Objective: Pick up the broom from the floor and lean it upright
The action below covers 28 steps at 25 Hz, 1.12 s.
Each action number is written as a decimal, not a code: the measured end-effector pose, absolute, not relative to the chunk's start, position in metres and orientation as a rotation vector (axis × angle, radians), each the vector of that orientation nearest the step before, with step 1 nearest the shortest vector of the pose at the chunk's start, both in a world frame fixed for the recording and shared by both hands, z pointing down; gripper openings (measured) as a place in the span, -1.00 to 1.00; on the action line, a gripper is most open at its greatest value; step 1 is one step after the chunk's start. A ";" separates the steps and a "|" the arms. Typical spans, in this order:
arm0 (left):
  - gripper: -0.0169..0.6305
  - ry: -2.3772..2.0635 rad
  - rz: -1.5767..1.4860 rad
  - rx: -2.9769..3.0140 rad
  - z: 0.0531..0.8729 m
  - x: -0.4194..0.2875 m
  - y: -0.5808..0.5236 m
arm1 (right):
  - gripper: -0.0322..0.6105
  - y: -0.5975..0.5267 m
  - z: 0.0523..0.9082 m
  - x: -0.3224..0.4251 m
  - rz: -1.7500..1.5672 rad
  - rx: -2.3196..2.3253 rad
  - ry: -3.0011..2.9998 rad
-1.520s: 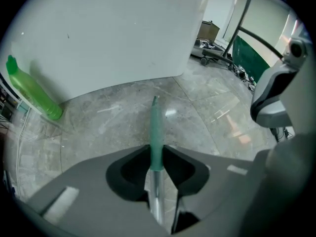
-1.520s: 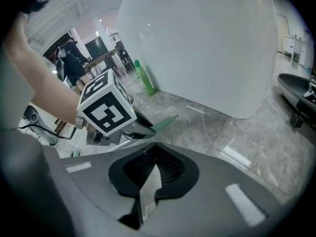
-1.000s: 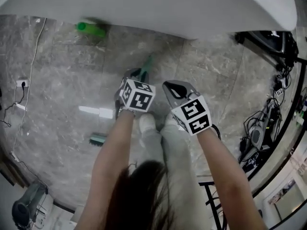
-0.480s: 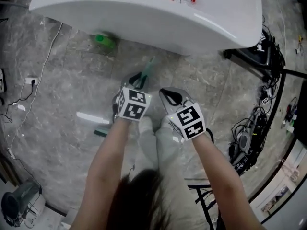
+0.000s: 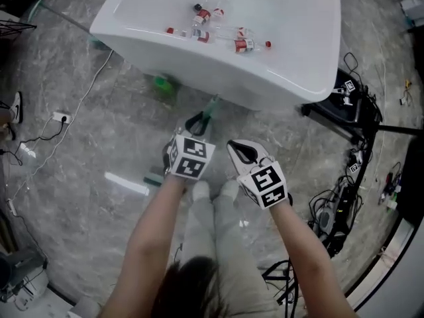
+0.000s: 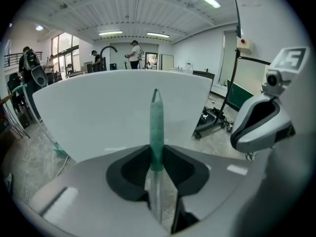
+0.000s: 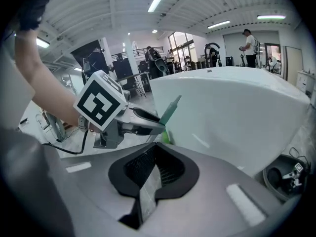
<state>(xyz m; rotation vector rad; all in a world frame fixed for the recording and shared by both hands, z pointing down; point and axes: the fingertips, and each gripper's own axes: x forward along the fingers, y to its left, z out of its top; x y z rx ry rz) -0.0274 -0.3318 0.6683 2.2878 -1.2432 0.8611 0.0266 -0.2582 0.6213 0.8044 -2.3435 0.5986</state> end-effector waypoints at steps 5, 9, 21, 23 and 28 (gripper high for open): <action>-0.70 -1.283 0.842 2.311 0.636 -0.028 -0.352 | -0.89 -0.277 0.591 0.024 0.572 0.848 -2.385; -0.70 -1.308 0.827 2.318 0.614 -0.030 -0.365 | -0.89 -0.292 0.569 0.024 0.582 0.891 -2.405; -0.69 -1.447 0.699 2.359 0.548 -0.041 -0.442 | -0.89 -0.324 0.523 0.022 0.499 0.908 -2.461; -0.69 -1.461 0.691 2.368 0.542 -0.040 -0.455 | -0.89 -0.322 0.524 0.025 0.507 0.911 -2.460; -0.68 -1.471 0.702 2.381 0.535 -0.035 -0.474 | -0.89 -0.316 0.534 0.032 0.528 0.910 -2.441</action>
